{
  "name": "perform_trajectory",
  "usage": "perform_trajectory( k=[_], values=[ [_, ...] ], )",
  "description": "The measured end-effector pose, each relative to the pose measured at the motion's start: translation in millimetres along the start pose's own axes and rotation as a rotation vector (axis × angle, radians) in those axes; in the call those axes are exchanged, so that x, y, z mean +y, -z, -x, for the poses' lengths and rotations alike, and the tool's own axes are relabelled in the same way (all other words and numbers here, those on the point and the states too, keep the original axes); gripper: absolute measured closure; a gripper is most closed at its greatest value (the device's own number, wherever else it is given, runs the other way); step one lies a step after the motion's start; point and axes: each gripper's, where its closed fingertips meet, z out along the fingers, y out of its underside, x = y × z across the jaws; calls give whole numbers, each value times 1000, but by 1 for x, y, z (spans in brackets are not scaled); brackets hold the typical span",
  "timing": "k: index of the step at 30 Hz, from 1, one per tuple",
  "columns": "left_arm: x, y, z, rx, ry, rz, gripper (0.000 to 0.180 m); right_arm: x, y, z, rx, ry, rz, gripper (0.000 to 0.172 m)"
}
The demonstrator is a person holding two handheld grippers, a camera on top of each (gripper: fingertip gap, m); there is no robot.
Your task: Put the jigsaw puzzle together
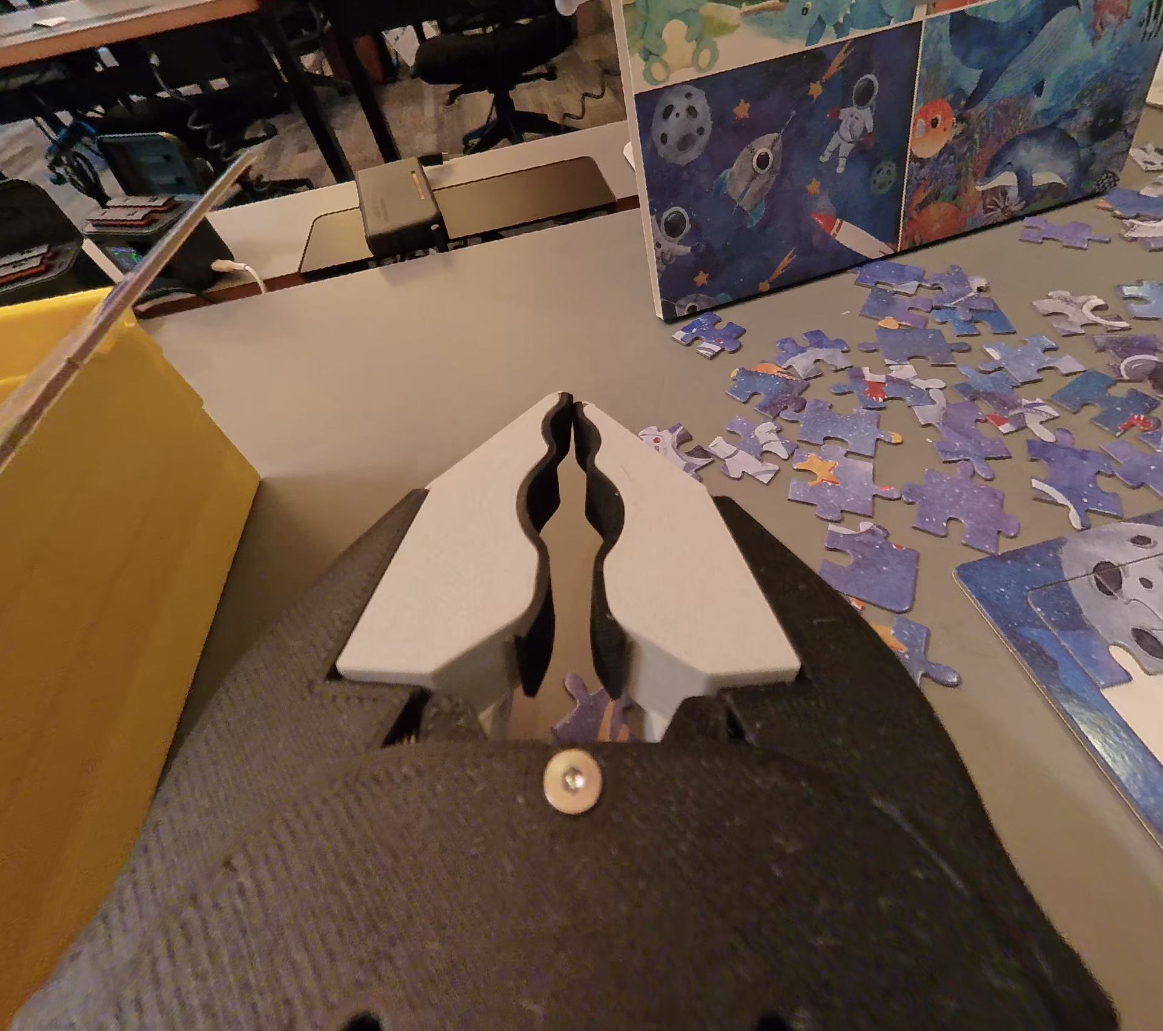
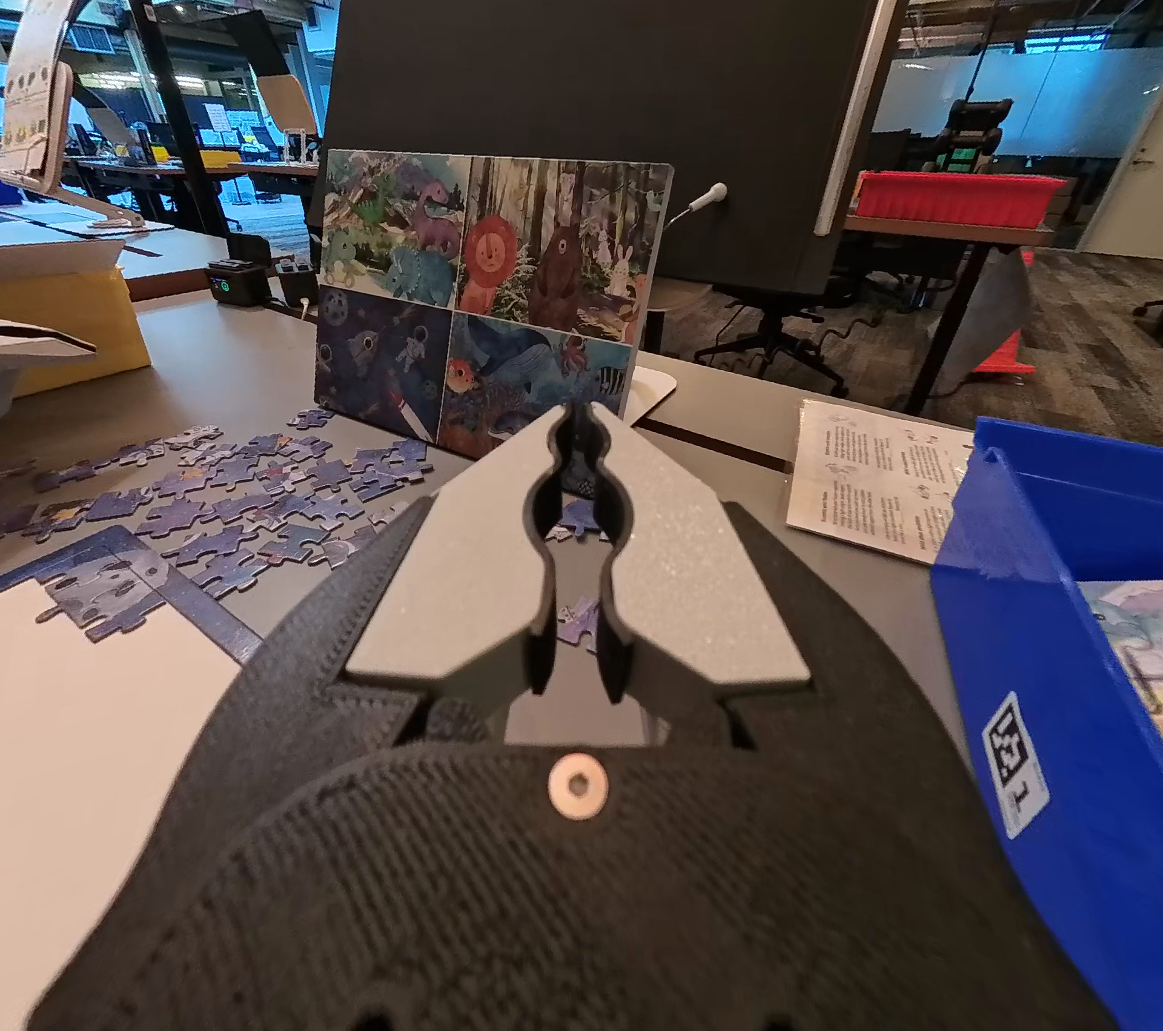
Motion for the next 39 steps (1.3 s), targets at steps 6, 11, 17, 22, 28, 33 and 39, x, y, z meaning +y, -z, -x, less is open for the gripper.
perform_trajectory(
  k=[6, 11, 17, 22, 28, 33, 39],
  values=[
    [1, -1, -1, 2, -4, 7, 180, 0, 0, 1, -3, 1, 6, 172],
    [2, -1, -1, 3, -7, 8, 180, 1, -1, 0, -1, -4, 8, 172],
    [2, -1, -2, 3, -12, 9, 180, 0, 0, -1, 3, -4, 8, 172],
    [3, -1, -2, 6, -11, 17, 180, 1, 2, -8, 41, -4, 25, 171],
    [4, -2, -3, 8, -10, 21, 180, -9, 8, -17, 60, -15, -12, 169],
    [4, -2, -3, 7, -13, 22, 180, -15, 12, -21, 73, -10, -28, 169],
    [4, -2, -3, 8, -16, 25, 180, -20, 14, -18, 60, -19, -55, 169]
  ],
)
